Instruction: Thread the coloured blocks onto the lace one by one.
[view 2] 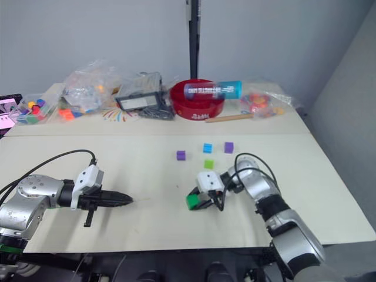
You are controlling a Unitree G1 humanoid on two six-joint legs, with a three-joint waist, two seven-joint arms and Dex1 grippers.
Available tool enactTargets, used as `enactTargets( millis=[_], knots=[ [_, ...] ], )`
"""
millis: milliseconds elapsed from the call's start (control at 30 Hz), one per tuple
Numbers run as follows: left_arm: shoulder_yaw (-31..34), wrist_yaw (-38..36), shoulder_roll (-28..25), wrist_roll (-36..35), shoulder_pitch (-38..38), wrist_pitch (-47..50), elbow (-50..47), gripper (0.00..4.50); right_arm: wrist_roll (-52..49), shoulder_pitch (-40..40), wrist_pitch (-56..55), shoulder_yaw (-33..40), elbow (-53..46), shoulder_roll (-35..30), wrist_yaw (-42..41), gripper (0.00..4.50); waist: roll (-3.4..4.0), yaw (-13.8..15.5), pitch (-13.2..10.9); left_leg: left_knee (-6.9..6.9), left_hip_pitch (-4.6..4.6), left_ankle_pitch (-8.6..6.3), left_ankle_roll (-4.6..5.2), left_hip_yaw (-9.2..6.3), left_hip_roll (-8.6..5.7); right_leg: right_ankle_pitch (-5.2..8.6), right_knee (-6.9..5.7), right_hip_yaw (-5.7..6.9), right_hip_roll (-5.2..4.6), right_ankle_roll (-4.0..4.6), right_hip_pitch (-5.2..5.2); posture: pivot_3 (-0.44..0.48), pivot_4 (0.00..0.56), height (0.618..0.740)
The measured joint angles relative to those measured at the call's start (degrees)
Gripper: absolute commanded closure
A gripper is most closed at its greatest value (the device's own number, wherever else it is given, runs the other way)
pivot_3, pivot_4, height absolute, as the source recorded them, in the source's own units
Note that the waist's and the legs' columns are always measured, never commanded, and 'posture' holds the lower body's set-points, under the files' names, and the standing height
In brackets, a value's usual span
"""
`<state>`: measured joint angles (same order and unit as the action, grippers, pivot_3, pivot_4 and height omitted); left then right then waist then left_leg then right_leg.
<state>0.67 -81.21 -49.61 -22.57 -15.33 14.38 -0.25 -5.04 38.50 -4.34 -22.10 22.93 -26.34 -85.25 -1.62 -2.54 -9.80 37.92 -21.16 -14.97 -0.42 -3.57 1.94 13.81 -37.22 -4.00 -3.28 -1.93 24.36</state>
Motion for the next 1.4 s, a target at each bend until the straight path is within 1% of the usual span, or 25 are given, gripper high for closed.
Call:
enactTargets(
  millis=[100,200,267,400,500,667,833,1033,1133,1400],
  knots=[
    [-1.37,0.86,0.83,0.11,-0.39,0.52,-2.58,4.5,-0.25,-4.94,10.37,0.06,-9.57,0.9,5.8,3.31,0.0,0.12,0.0,0.0,-0.02,0.0,-0.01,-0.01,-0.03,0.0,0.01,0.0,-0.02,0.0,0.01,0.0,0.15,0.731],
    [-2.37,1.87,1.76,0.11,-0.45,1.1,-4.45,4.5,-0.04,-6.24,16.35,0.02,-14.38,1.02,9.49,3.31,0.01,0.0,-0.01,0.0,0.0,0.01,-0.02,0.04,-0.02,0.0,0.09,-0.02,0.0,-0.01,-0.01,0.0,0.15,0.731],
    [-3.49,3.01,2.14,0.54,-0.62,1.81,-5.96,4.5,0.5,-6.92,18.85,0.05,-16.32,1.17,12.03,3.31,0.01,0.0,0.0,0.0,0.02,0.01,-0.02,0.03,-0.02,0.01,0.08,-0.02,0.01,-0.01,-0.01,0.0,0.15,0.731],
    [-7.73,4.82,2.82,3.39,-0.92,2.37,-8.62,4.5,1.69,-9.1,22.34,-0.1,-20.03,2.57,17.27,3.31,0.0,-0.28,0.0,0.0,0.03,0.01,-0.02,0.04,0.0,0.01,0.08,-0.04,0.04,-0.01,-0.02,0.0,0.15,0.731],
    [-10.53,6.41,2.94,6.77,-2.16,2.15,-8.78,4.5,2.09,-9.93,23.67,-0.17,-21.43,2.82,19.46,3.31,0.0,-0.29,0.0,0.0,0.05,0.01,-0.02,0.02,0.01,0.01,0.06,-0.04,0.08,-0.01,-0.04,0.0,0.15,0.731],
    [-13.85,8.16,4.1,9.9,-2.86,2.19,-9.16,4.5,2.18,-10.02,24.82,-0.95,-22.86,2.75,20.87,3.31,0.0,-0.51,0.0,0.0,0.06,0.01,-0.02,0.01,0.02,0.01,0.05,-0.05,0.09,-0.01,-0.04,0.0,0.15,0.731],
    [-14.44,8.73,3.84,12.25,-3.6,2.13,-8.82,4.5,2.54,-10.01,24.78,-1.68,-23.85,1.65,21.04,3.31,-0.01,-0.23,0.0,0.0,0.05,0.01,-0.02,0.02,0.0,0.01,0.08,-0.05,0.07,-0.01,-0.05,0.0,0.15,0.731],
    [-14.41,8.56,3.7,12.75,-4.55,3.01,-8.82,4.5,2.53,-9.94,24.73,-1.95,-24.11,1.28,21.09,3.31,-0.01,-0.1,0.0,0.0,0.04,0.01,-0.02,0.02,0.0,0.01,0.09,-0.05,0.07,-0.01,-0.05,0.0,0.15,0.731],
    [-14.1,8.45,2.82,12.66,-5.9,3.74,-8.87,4.5,2.57,-9.67,24.56,-2.19,-24.06,1.04,20.87,3.31,-0.01,-0.07,0.0,0.0,0.04,0.01,-0.02,0.02,0.0,0.01,0.1,-0.05,0.07,-0.02,-0.05,0.0,0.15,0.731],
    [-13.86,8.86,2.72,12.12,-7.96,7.46,-10.25,4.5,2.72,-9.42,24.51,-2.42,-24.06,0.95,20.63,3.31,-0.01,-0.08,0.0,0.0,0.03,0.01,-0.02,0.02,0.0,0.01,0.11,-0.05,0.07,-0.02,-0.05,0.0,0.15,0.731]
  ],
)
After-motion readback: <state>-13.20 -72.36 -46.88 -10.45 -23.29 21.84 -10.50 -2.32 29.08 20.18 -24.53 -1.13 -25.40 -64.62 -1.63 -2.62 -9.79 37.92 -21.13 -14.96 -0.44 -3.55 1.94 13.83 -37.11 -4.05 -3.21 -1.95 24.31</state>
